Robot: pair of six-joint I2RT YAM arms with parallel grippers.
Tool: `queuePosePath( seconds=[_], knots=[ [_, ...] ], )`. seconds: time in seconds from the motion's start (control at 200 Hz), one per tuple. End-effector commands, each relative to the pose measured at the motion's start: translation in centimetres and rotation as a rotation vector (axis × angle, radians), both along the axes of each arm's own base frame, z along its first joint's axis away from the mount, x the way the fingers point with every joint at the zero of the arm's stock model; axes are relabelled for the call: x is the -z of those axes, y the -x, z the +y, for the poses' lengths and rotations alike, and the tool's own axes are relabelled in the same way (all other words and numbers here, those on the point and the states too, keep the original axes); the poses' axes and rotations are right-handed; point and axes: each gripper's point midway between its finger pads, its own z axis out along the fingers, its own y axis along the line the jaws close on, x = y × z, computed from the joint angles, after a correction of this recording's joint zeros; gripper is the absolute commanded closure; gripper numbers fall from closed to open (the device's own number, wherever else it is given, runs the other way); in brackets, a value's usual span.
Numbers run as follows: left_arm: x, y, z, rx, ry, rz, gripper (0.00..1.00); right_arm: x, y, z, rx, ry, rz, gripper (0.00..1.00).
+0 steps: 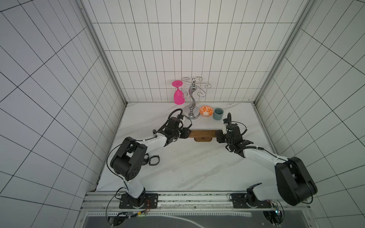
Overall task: Place watch on stand
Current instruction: Place the watch on the stand, then adjust the watch on the stand.
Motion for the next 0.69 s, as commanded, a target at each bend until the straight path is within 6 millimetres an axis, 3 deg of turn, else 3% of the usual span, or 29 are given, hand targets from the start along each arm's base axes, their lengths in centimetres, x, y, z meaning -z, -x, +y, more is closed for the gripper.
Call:
queuePosePath(
  seconds=[0.0,0.305,0.69],
  knots=[
    [-0.79,-0.43,-0.79,0.02,0.013,-0.023,0.55,-3.42,-2.02,0.14,0.015,-0.027,-0.058,0.41],
    [-0.81,-0.42,-0.77,0.023,0.01,-0.024,0.57,-2.59,-2.32,-0.43,0.025,-0.061,-0.007,0.46],
    [-0.8,-0.45,-0.64,0.022,-0.002,-0.03,0.51,-2.89,-2.22,-0.36,0.031,-0.002,-0.002,0.37]
  ],
)
